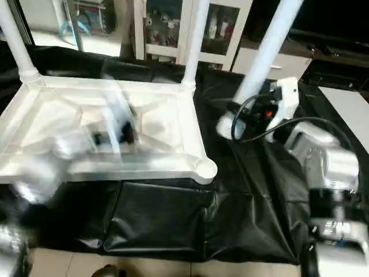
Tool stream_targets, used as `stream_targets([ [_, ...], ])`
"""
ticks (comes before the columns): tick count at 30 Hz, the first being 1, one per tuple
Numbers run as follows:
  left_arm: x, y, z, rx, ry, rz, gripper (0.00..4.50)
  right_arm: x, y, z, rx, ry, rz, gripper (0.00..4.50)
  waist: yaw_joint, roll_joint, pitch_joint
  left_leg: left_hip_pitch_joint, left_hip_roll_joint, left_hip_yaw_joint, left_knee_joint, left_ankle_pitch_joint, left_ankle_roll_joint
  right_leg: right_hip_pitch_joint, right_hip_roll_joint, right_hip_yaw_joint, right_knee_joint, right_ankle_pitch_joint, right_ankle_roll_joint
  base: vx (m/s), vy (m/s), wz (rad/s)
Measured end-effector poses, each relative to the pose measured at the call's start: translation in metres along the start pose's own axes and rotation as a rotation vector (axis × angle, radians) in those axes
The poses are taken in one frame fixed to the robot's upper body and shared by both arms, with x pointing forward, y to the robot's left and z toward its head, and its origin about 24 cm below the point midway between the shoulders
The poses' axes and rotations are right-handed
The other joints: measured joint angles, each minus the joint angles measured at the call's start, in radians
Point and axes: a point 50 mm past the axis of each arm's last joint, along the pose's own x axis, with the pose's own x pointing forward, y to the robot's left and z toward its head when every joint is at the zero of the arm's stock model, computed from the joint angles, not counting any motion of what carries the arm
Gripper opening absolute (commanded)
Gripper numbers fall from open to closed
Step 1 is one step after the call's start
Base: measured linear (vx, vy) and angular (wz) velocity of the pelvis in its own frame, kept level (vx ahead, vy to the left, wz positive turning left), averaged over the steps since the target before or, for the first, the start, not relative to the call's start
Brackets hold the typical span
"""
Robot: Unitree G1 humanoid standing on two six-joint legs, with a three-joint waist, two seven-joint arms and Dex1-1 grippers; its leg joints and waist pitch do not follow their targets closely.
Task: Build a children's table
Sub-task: Rotate table base
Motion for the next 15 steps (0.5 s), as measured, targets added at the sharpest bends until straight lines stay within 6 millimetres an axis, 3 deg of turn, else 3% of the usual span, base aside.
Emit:
stream_targets([
  [3, 0.003, -0.003, 0.001, 0.027, 0.003, -0.055, 4.27, -0.001, 0.005, -0.012, 0.012, 0.038, 0.029, 1.85, 0.001, 0.001, 0.001, 0.001, 0.000, 0.000, 0.000, 0.000, -0.001, 0.000, 0.000, 0.000, 0.001, 0.000, 0.000, 0.000, 0.000, 0.00],
  [7, 0.009, 0.000, 0.008, 0.094, 0.027, -0.101, 4.35, 0.000, 0.007, -0.015, -0.002, 0.077, 0.048, 1.85, -0.008, 0.012, 0.002, 0.002, -0.001, 0.001, 0.000, 0.001, -0.001, 0.001, 0.000, 0.001, -0.001, -0.002, 0.003, 0.000, 0.000, 0.00],
  [11, 0.025, 0.010, 0.015, 0.170, 0.055, -0.103, 4.35, 0.000, 0.010, -0.006, -0.031, 0.066, 0.050, 1.85, -0.016, 0.042, 0.009, 0.003, -0.003, 0.002, -0.001, 0.000, -0.001, 0.002, -0.001, 0.004, -0.004, -0.002, 0.003, 0.000, 0.000, 0.00],
  [12, 0.026, 0.011, 0.017, 0.181, 0.058, -0.097, 4.08, 0.000, 0.012, -0.005, -0.039, 0.061, 0.056, 1.85, -0.016, 0.044, 0.009, 0.003, -0.003, 0.001, -0.001, 0.000, -0.001, 0.002, -0.001, 0.003, -0.003, -0.001, 0.003, 0.000, 0.000, 0.00],
  [15, 0.029, 0.014, 0.013, 0.194, 0.093, -0.081, 3.95, -0.002, 0.016, 0.000, -0.056, 0.059, 0.064, 1.85, -0.020, 0.044, 0.008, 0.005, 0.000, 0.000, -0.003, 0.000, -0.001, 0.001, 0.000, 0.000, -0.001, 0.001, -0.001, 0.000, 0.000, 0.00],
])
